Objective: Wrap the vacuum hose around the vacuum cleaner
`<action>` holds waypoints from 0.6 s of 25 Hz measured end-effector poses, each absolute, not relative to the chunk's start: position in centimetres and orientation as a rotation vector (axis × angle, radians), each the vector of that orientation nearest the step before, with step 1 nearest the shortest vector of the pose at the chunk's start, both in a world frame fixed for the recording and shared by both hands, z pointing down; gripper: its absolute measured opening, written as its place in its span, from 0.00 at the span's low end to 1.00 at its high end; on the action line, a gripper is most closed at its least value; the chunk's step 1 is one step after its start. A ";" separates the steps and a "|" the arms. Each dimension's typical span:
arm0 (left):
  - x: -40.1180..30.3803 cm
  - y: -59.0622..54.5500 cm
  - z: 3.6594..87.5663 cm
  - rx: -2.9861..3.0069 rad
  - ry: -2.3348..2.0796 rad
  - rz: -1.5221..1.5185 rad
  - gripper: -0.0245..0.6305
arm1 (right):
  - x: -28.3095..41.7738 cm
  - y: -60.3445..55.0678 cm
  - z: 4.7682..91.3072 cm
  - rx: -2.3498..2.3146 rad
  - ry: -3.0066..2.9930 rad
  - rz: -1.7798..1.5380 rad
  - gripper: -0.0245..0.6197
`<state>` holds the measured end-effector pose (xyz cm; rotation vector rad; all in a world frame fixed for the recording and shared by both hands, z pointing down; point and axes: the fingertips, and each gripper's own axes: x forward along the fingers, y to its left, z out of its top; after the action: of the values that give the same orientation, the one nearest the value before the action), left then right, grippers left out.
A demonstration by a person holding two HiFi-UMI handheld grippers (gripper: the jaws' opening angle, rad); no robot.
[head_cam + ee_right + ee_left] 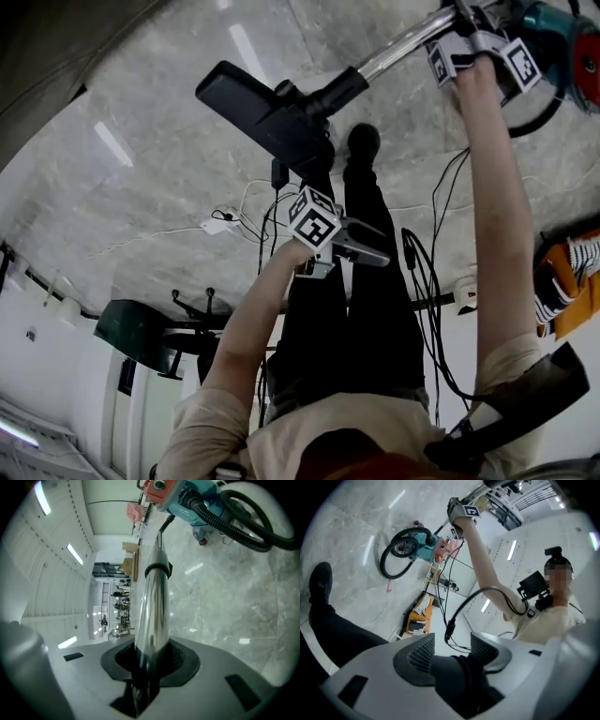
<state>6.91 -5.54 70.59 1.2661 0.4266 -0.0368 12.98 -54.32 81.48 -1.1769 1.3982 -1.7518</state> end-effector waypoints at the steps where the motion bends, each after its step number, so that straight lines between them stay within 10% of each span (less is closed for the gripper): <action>1: 5.9 -4.2 70.3 1.257 0.466 -0.010 0.41 | 14.0 -53.7 82.8 -1.219 1.429 -1.776 0.19; 15: -3.2 -9.8 75.4 1.230 0.259 0.122 0.41 | 23.6 -34.8 95.6 -1.579 1.956 -2.287 0.19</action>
<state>-3.25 -9.77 75.41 1.2298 0.2590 0.1218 23.60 -34.82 95.59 -1.5787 1.9559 -2.2872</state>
